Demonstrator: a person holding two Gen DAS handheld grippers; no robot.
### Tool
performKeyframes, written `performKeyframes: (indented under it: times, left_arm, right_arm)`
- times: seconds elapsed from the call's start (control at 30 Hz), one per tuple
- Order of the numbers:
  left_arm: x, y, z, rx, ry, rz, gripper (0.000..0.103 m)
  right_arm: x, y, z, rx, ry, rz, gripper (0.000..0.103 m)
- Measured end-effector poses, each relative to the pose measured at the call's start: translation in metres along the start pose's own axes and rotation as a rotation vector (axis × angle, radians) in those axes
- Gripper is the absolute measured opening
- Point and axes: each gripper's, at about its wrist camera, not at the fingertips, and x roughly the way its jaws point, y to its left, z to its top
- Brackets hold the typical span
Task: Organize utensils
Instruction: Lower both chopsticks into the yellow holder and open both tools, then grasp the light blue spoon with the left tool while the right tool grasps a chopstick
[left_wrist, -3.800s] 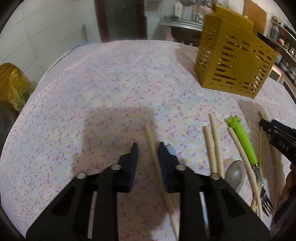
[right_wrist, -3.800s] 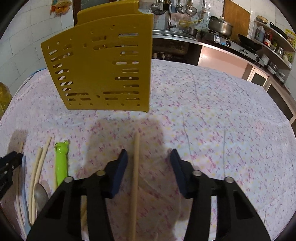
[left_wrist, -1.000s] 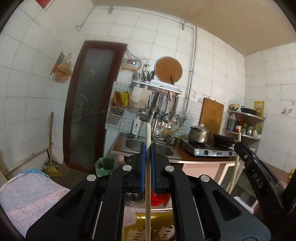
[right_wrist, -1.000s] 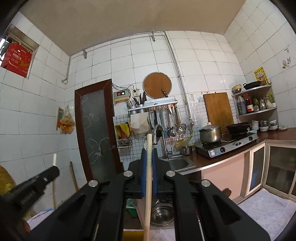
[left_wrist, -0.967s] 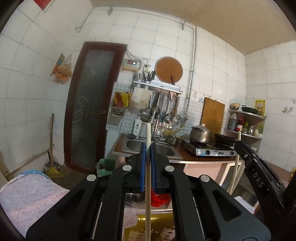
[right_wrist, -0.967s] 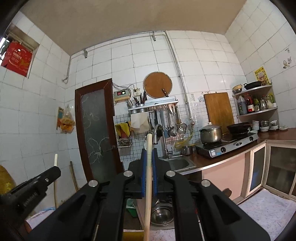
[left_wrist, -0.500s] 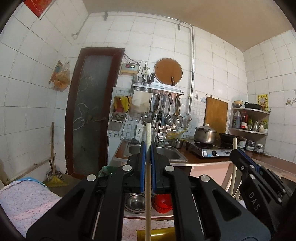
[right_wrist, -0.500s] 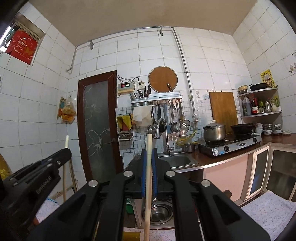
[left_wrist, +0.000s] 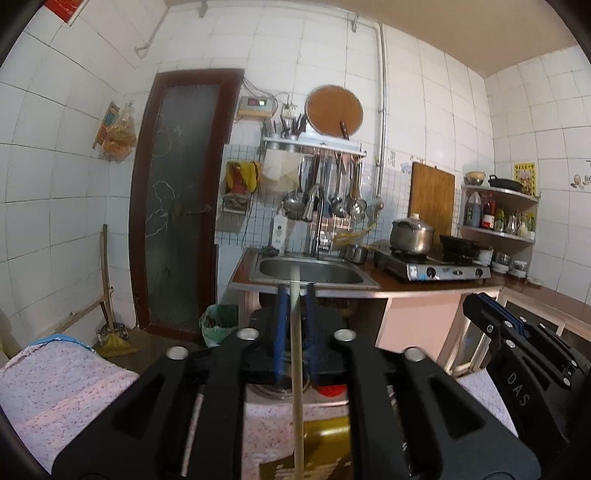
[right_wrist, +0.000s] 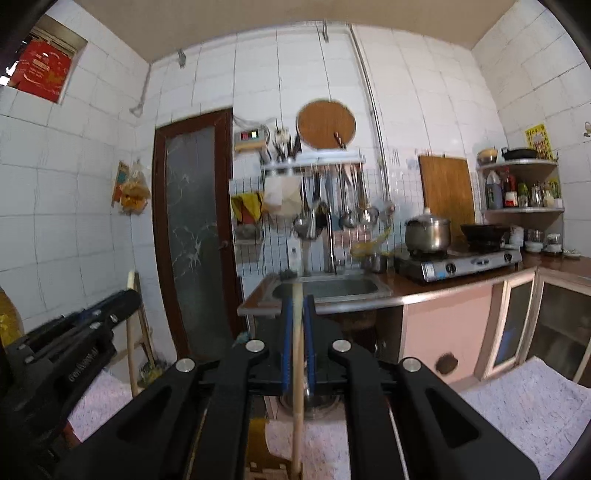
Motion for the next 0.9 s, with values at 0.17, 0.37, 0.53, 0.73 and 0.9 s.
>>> performKeyframes:
  times: [0.17,0.37,0.53,0.73,0.9]
  left_arm:
    - [-0.039,0.014,0.015,0.038,0.024,0.059,0.069]
    - [-0.109,0.042,0.018,0.072,0.081,0.1,0.094]
    - [-0.156,0.065,-0.004,0.063,0.169,0.111,0.098]
    - [-0.19,0.085,-0.056,0.015,0.315,0.135,0.098]
    - [-0.199,0.096,-0.097,0.004,0.417,0.158,0.098]
  right_arm:
    - [-0.025,-0.008,0.01,-0.001,0.065,-0.035,0.036]
    - [-0.078,-0.014,0.013,0.002,0.116,-0.068,0.063]
    - [-0.119,-0.015,-0.009,-0.009,0.216,-0.089,0.069]
    - [-0.153,-0.012,-0.059,-0.006,0.338,-0.101,0.069]
    - [-0.161,-0.009,-0.099,0.015,0.423,-0.105,0.069]
